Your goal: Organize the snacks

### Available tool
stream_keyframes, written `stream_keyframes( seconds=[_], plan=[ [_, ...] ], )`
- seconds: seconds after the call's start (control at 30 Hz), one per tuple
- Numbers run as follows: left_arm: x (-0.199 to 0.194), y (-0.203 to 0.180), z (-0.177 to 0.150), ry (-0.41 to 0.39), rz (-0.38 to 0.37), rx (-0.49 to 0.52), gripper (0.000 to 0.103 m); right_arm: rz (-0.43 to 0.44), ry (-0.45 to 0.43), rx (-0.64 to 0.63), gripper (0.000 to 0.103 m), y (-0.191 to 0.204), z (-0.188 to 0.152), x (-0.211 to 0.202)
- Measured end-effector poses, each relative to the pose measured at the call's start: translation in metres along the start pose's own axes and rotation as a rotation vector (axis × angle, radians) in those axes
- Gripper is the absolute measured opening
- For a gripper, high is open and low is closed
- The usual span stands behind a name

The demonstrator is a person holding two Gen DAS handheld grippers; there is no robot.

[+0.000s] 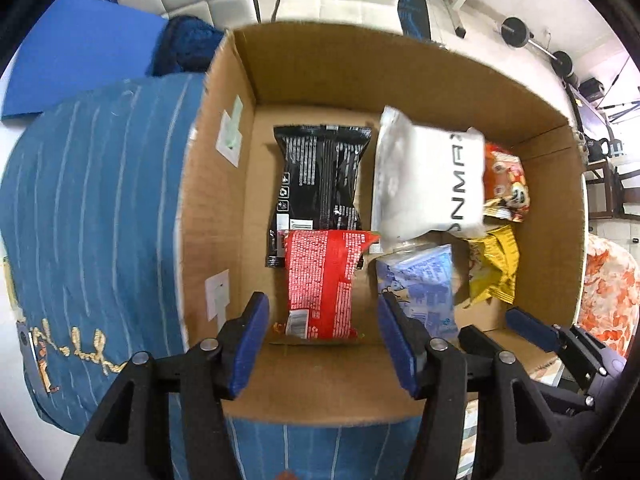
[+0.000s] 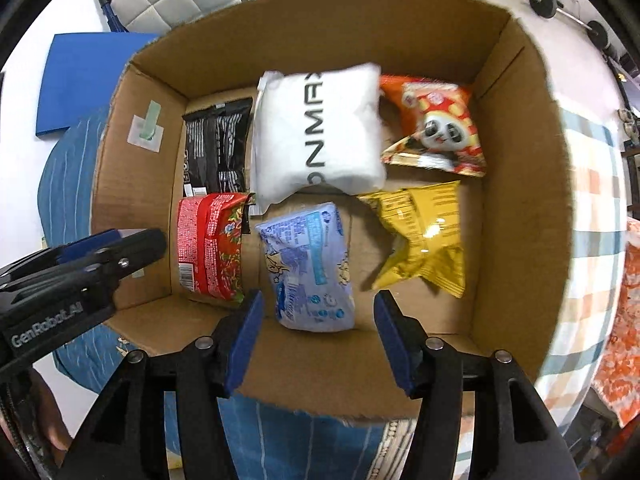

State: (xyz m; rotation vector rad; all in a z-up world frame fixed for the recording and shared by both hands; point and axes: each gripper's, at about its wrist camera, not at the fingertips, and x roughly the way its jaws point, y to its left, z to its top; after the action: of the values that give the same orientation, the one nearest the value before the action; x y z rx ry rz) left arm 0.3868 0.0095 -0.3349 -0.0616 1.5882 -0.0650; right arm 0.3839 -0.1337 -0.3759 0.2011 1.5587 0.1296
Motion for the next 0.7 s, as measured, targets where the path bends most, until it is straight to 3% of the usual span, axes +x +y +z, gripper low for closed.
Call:
stream_keyframes(
  seconds=[0.07,0.1,0.13,0.27,0.33,0.4,0.43,0.7],
  plan=[
    [-0.014,-0.003,-0.007,-0.028,0.004,0.007,0.057,-0.012,-0.015,-0.005,0.06,-0.003,-0.004,-0.009],
    [-0.021,-0.004,-0.009,-0.041,0.005,0.01,0.064,-0.014,-0.021,-0.002,0.061,-0.01,-0.007,-0.013],
    [-0.028,-0.005,-0.012,-0.056,0.012,0.015,0.079,-0.024,-0.031,0.001,0.062,-0.011,-0.009,-0.017],
    [-0.044,-0.002,-0.013,-0.117,0.047,0.024,0.096,-0.046,-0.072,0.009,0.075,-0.017,-0.016,-0.035],
    [-0.045,-0.005,-0.014,-0.136,0.063,0.028,0.097,-0.057,-0.089,0.018,0.081,-0.022,-0.019,-0.043],
    [-0.049,-0.006,-0.015,-0.142,0.058,0.029,0.097,-0.056,-0.099,0.031,0.098,-0.028,-0.022,-0.053],
    [-0.05,-0.007,-0.016,-0.146,0.053,0.027,0.097,-0.062,-0.102,0.037,0.101,-0.03,-0.022,-0.056],
    [-0.085,-0.012,-0.038,-0.24,0.068,0.015,0.097,-0.109,-0.17,0.037,0.103,-0.037,-0.043,-0.093]
  ],
)
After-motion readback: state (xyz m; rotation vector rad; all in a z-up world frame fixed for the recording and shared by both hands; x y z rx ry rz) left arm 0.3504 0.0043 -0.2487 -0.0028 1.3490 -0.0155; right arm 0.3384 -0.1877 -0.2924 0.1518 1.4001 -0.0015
